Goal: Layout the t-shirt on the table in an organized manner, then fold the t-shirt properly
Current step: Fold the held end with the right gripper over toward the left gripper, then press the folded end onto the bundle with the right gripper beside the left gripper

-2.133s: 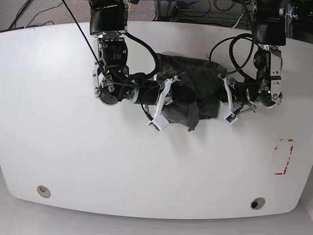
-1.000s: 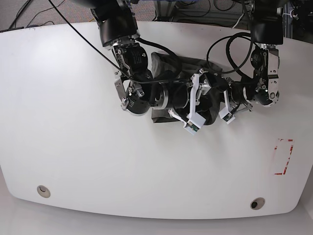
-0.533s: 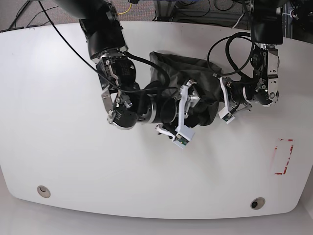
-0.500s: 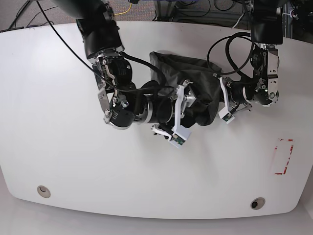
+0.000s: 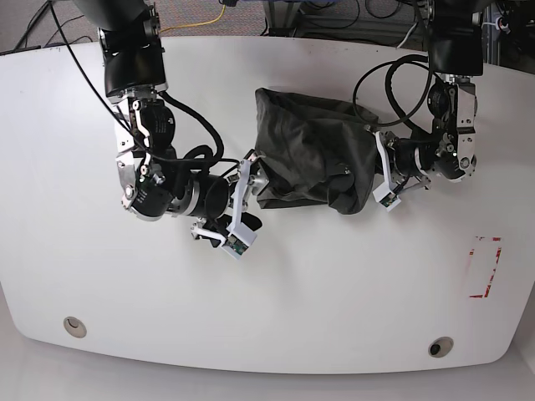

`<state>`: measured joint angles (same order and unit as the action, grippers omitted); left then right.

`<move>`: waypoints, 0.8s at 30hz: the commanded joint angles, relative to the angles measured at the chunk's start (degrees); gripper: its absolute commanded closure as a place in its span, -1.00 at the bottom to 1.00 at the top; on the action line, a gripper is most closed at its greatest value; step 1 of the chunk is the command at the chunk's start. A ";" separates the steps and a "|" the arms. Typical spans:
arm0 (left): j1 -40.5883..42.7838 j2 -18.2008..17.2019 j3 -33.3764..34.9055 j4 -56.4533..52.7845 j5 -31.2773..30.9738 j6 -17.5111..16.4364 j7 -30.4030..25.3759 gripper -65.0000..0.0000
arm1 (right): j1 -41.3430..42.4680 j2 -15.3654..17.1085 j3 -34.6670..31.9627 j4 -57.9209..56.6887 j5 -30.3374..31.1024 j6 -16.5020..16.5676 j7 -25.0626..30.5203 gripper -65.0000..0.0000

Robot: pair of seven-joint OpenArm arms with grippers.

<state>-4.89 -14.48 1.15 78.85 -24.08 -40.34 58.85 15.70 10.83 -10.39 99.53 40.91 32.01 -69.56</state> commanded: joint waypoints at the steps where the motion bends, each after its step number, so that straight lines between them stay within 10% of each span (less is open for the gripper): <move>1: 1.32 0.11 0.48 -1.00 4.60 0.34 5.02 0.80 | 1.13 0.11 1.47 -1.81 1.25 1.62 0.94 -0.49; 24: 1.32 0.11 0.48 -1.00 4.60 0.34 5.02 0.80 | -4.32 -0.24 2.09 -3.22 15.93 5.66 -0.37 -0.48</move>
<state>-4.78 -14.44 1.15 78.85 -24.08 -40.34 58.39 10.26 10.59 -8.49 95.20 55.46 37.54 -70.61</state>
